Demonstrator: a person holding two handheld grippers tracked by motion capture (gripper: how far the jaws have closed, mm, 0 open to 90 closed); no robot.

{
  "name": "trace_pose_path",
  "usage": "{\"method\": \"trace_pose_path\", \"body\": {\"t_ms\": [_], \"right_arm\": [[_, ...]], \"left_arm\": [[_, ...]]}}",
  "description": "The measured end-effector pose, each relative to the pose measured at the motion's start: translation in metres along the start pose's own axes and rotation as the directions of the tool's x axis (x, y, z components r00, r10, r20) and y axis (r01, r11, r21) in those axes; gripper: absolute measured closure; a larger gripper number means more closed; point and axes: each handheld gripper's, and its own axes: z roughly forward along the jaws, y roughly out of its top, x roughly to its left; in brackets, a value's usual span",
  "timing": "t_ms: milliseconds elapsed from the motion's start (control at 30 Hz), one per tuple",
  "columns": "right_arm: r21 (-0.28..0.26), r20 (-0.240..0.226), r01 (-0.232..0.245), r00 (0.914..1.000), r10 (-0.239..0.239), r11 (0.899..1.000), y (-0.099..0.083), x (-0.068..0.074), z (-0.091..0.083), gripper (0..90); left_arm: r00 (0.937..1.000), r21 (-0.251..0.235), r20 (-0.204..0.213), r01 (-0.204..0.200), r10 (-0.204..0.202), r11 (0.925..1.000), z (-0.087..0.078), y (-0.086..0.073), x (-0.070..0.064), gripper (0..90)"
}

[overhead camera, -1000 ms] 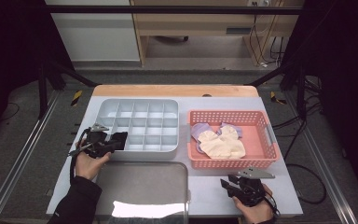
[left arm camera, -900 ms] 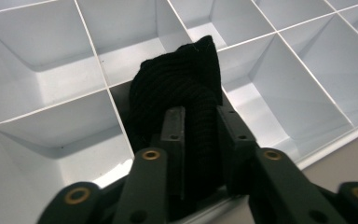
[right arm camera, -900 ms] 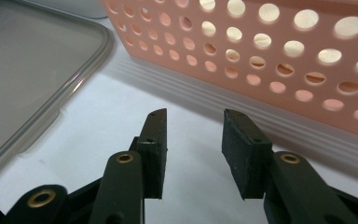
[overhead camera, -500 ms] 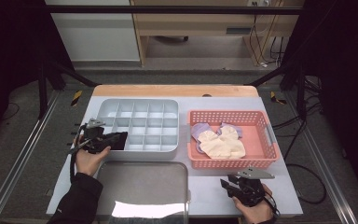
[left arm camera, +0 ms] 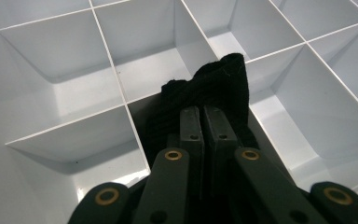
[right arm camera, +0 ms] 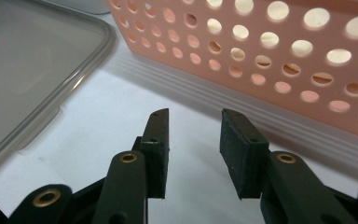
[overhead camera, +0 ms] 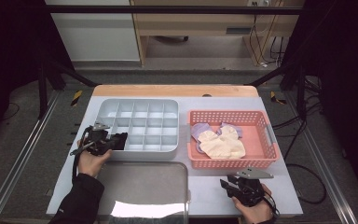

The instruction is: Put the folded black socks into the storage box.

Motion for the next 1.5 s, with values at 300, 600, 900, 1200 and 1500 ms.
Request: {"method": "trace_pose_path", "body": {"t_ms": [300, 600, 900, 1200, 1500], "right_arm": [[-0.033, -0.026, -0.013, 0.9996, 0.012, 0.999, 0.003, 0.002, -0.003, 61.1], [-0.07, -0.03, 0.004, 0.9995, -0.006, 0.998, 0.01, 0.006, -0.011, 59.6], [-0.104, -0.023, 0.025, 0.9994, -0.027, 0.994, 0.017, 0.011, -0.018, 59.1], [-0.132, -0.004, 0.035, 0.9993, -0.036, 0.991, 0.025, 0.014, -0.024, 57.3], [-0.152, 0.02, 0.04, 0.9991, -0.037, 0.988, 0.035, 0.01, -0.031, 57.0]], "left_arm": [[0.9969, -0.22, 0.057, 0.066, -0.055, 0.9732, -0.039, -0.009, 0.004, 71.0], [0.9906, -0.292, 0.115, 0.105, -0.074, 0.9507, -0.068, -0.028, -0.011, 60.2], [0.9968, -0.262, 0.08, 0.03, -0.009, 0.9645, -0.068, -0.049, -0.033, 59.9], [0.9968, -0.294, 0.074, -0.008, 0.031, 0.9559, -0.074, -0.068, -0.048, 53.8], [0.9917, -0.274, 0.124, 0.003, 0.033, 0.9616, -0.067, -0.079, -0.052, 52.4]]}}
